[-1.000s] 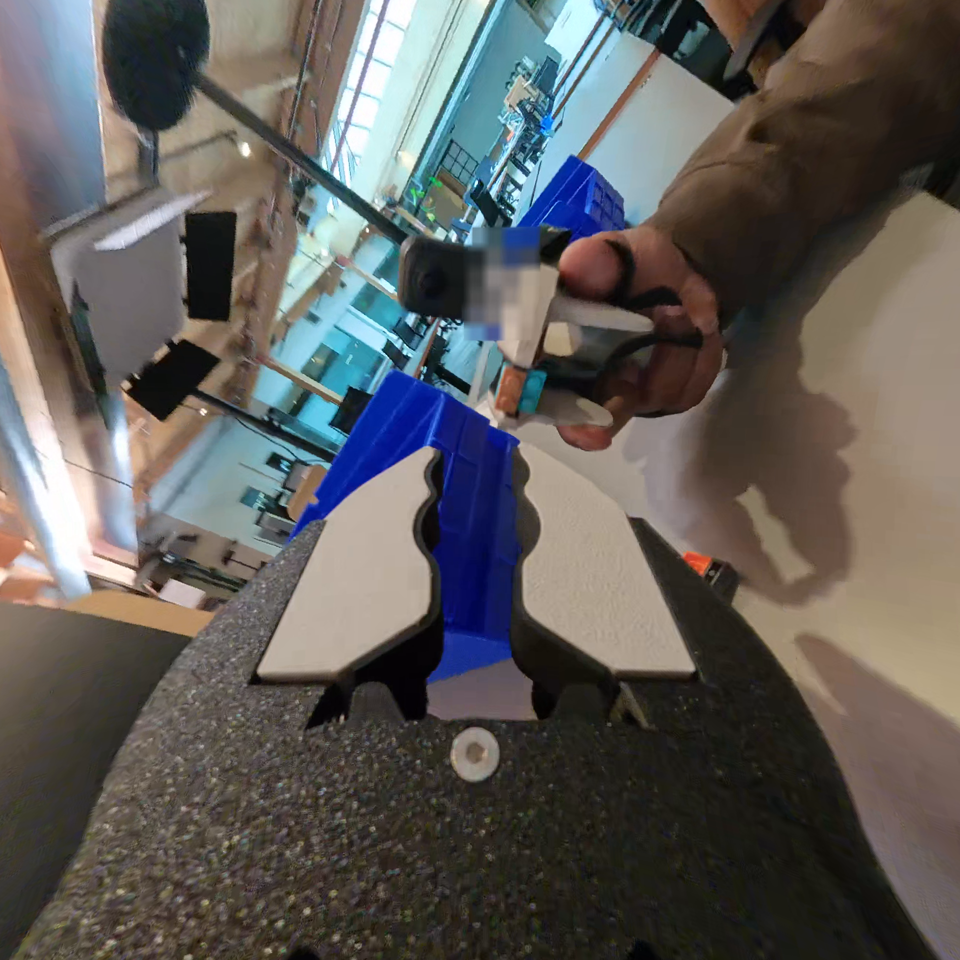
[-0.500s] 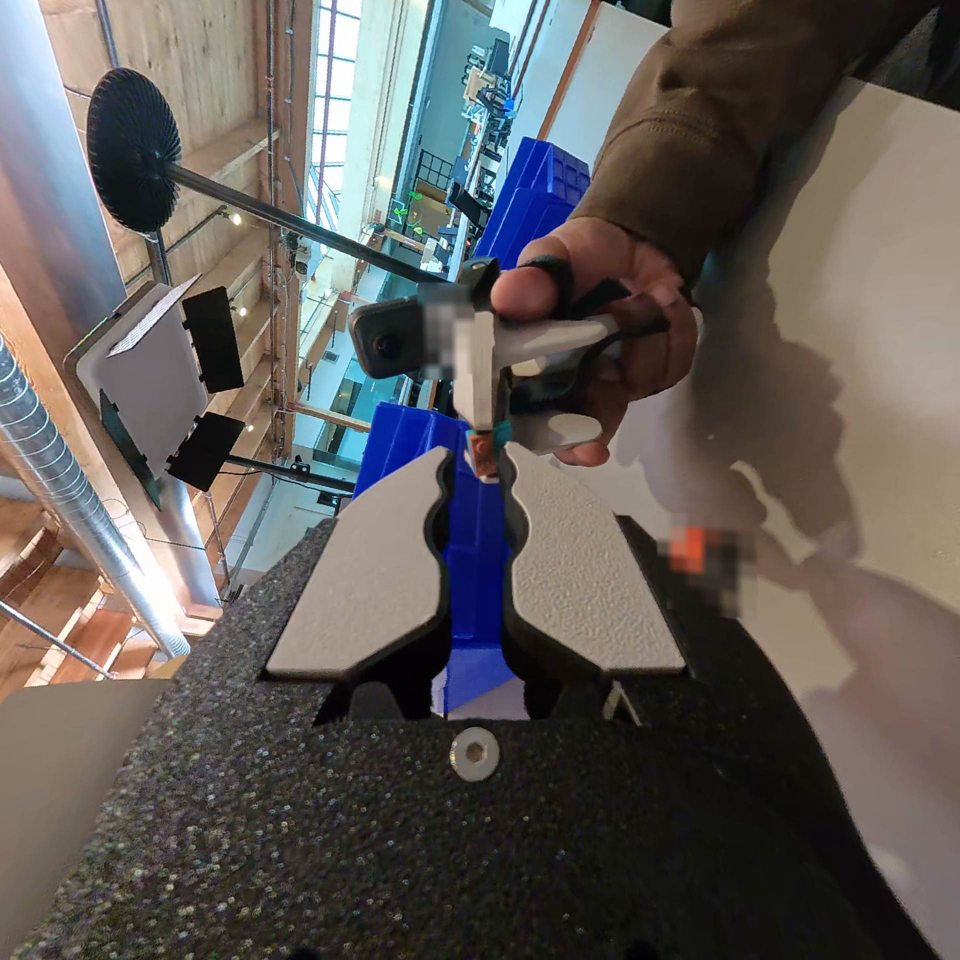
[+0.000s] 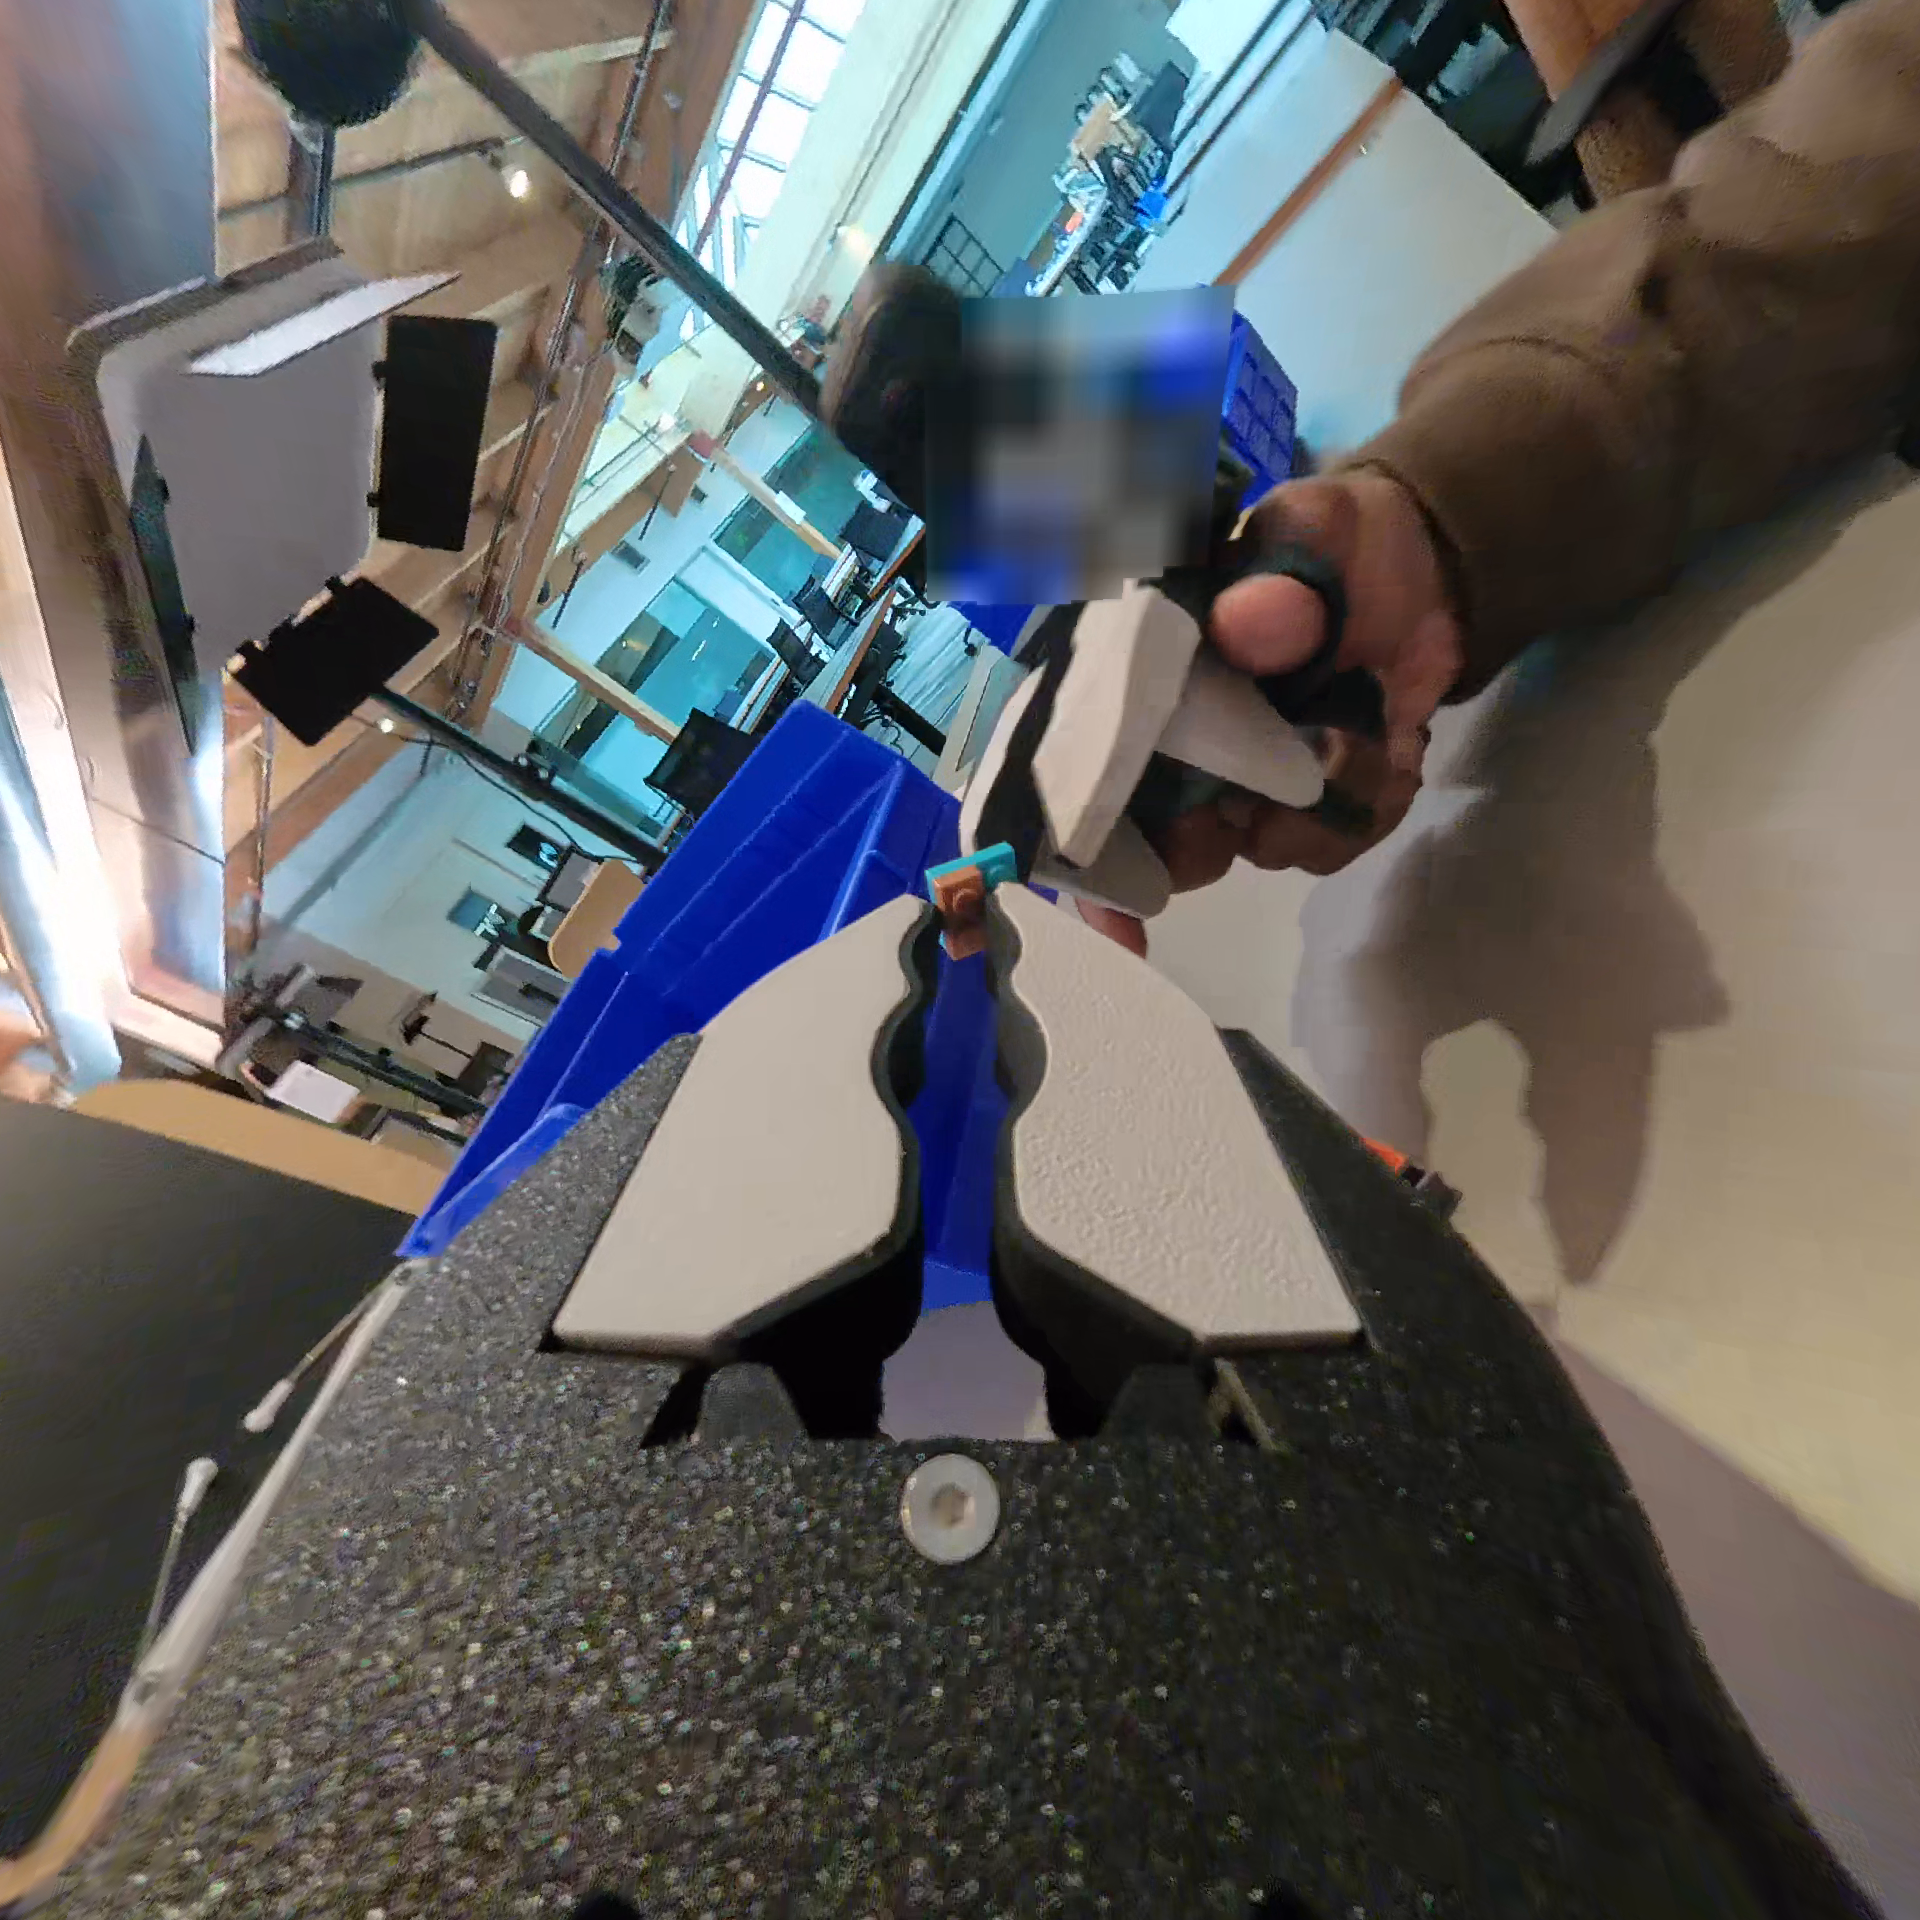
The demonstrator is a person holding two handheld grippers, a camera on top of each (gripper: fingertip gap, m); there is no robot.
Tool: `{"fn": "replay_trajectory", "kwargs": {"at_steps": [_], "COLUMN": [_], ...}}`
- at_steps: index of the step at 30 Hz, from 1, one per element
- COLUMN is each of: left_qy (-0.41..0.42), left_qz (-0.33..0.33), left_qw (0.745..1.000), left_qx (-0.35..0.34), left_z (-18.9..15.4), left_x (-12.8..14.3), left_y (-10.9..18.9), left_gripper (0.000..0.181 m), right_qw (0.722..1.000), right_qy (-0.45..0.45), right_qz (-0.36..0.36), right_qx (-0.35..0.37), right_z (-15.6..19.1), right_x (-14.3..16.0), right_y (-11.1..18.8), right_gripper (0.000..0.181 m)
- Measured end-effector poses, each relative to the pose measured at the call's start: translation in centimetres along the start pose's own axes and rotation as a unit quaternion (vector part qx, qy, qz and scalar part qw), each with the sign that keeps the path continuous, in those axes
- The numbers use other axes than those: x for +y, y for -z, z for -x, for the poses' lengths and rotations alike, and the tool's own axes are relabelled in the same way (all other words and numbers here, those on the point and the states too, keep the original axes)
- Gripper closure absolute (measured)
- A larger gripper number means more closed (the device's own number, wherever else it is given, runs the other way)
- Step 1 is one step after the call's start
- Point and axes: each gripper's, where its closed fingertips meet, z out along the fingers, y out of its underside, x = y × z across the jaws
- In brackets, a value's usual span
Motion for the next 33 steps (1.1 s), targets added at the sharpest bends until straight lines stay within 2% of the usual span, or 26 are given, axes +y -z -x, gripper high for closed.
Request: {"fn": "replay_trajectory", "kwargs": {"at_steps": [4,8,11,19,27,33], "left_qy": [0.001,-0.038,-0.071,-0.089,0.005,0.138], "left_qz": [0.017,0.041,0.057,0.027,0.004,-0.013], "left_qw": [1.000,0.998,0.996,0.994,0.996,0.978], "left_qx": [-0.005,-0.001,-0.002,0.058,0.090,0.156], "left_z": [0.1,-0.7,-1.1,-3.0,-3.2,-3.6], "left_x": [0.5,1.0,1.4,0.7,0.1,0.2], "left_y": [-0.1,-0.7,-0.8,-0.3,-0.3,-0.2], "left_gripper": [0.174,0.173,0.174,0.174,0.174,0.173], "right_qw": [0.986,0.969,0.962,0.961,0.966,0.959], "right_qy": [0.141,0.209,0.236,0.251,0.237,0.260], "right_qz": [0.013,0.049,0.070,0.101,0.096,0.111], "right_qx": [0.085,0.122,0.121,0.059,0.029,0.023], "right_z": [-0.5,-0.8,-0.6,1.0,1.6,1.8], "right_x": [-0.5,0.2,0.9,2.1,2.0,2.3], "right_y": [0.1,-0.1,-0.2,-0.1,0.2,0.2], "right_gripper": [0.158,0.160,0.170,0.171,0.174,0.174]}}
